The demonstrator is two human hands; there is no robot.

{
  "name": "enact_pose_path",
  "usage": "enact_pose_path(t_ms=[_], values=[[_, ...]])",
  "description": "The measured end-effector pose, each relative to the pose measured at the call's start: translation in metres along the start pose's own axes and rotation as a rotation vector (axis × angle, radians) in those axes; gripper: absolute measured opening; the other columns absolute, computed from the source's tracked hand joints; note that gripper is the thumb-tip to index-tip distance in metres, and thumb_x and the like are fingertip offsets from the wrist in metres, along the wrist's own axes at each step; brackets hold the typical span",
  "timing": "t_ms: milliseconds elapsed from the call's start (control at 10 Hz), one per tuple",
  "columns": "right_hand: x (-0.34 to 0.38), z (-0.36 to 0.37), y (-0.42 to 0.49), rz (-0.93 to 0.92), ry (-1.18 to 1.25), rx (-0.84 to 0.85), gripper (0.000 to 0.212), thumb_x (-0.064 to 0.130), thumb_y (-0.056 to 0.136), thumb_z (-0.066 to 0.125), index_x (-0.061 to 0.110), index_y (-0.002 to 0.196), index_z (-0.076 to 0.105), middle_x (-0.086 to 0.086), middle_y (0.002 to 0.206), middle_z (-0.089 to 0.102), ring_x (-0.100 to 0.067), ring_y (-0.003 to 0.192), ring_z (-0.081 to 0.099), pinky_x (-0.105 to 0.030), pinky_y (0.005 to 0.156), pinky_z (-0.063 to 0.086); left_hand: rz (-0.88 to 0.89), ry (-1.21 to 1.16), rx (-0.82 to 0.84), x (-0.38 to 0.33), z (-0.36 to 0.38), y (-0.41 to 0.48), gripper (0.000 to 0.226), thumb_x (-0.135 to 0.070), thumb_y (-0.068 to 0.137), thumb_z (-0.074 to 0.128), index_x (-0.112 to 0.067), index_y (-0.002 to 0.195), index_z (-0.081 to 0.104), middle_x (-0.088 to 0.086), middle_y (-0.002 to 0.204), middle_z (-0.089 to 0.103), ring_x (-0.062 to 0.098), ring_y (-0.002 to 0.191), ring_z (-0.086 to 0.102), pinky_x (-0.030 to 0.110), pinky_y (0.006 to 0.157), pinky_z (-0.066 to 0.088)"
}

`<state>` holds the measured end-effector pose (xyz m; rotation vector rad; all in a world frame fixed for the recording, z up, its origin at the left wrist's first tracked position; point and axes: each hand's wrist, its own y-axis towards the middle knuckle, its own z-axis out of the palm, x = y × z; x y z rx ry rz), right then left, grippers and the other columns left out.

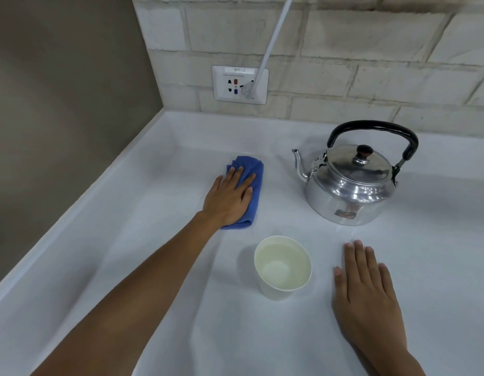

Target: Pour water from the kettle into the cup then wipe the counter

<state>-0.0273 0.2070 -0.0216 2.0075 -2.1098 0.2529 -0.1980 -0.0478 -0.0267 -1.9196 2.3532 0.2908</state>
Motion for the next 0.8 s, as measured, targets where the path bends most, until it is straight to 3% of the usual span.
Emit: enact_pose_path(t_ms=[600,700,800], values=[[-0.003,0.002,-0.001,-0.035,-0.041,-0.025,0.069,0.043,0.08,-0.014,0.015,0.143,-0.007,-0.003,0.156,-0.004,-0.016,0.144,-0.007,-0.034,0.118,-0.002,-0.029,0.004,0.086,0.004,-0.005,0.021,0.05,-0.036,0.097,0.016,-0.026,0.145,0.002,0.007,0.157,-0.002,0.023,0.143,-0.001,0.041,0.116,0.008],[-0.004,0.002,-0.001,-0.034,-0.019,-0.033,0.07,0.043,0.08,-0.013,0.013,0.143,-0.006,-0.001,0.155,-0.006,-0.015,0.143,-0.008,-0.034,0.118,-0.003,-0.034,0.048,0.064,0.003,-0.006,0.018,0.056,-0.039,0.097,0.018,-0.022,0.144,-0.005,0.011,0.156,-0.007,0.026,0.143,-0.003,0.042,0.116,0.008],[-0.006,0.0,0.001,-0.013,0.048,-0.021,0.055,0.04,0.094,0.006,0.016,0.142,-0.007,0.002,0.155,-0.008,-0.01,0.14,-0.013,-0.033,0.118,-0.004,-0.016,0.073,-0.061,-0.002,-0.015,0.01,0.058,-0.04,0.096,0.021,-0.02,0.144,-0.004,0.011,0.156,-0.003,0.026,0.143,0.001,0.041,0.116,0.009]])
